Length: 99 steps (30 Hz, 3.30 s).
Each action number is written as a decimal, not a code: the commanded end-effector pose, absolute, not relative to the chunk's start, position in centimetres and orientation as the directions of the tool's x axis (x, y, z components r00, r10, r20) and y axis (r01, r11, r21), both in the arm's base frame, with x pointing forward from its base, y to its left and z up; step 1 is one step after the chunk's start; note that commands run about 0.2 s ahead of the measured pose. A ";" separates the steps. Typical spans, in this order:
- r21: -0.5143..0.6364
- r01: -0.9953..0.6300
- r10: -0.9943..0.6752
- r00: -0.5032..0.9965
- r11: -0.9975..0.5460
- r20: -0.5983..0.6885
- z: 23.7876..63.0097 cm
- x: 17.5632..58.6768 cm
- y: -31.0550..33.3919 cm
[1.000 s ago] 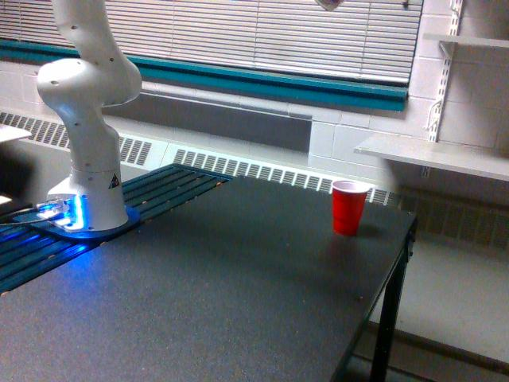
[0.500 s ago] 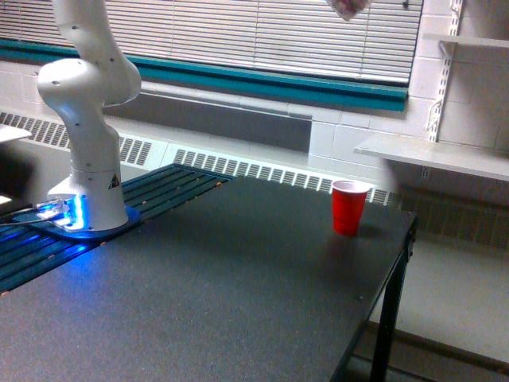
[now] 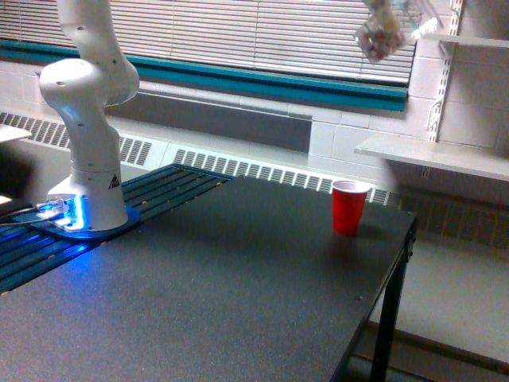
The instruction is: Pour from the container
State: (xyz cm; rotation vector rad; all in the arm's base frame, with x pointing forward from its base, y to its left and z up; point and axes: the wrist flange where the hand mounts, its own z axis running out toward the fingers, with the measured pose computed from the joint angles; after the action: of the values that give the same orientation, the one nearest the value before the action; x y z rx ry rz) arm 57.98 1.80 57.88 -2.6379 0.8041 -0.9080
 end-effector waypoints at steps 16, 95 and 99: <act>-0.356 -0.297 -0.441 0.776 -0.886 0.451 52.0 53.8 11.2; -0.262 -0.316 -0.305 0.949 -0.912 -0.084 36.8 47.7 24.5; -0.250 -0.316 -0.300 0.949 -0.915 -0.100 36.5 47.7 24.3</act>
State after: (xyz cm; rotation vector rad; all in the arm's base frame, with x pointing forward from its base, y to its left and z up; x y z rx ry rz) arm 47.59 24.32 36.71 -2.8383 0.4387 0.0494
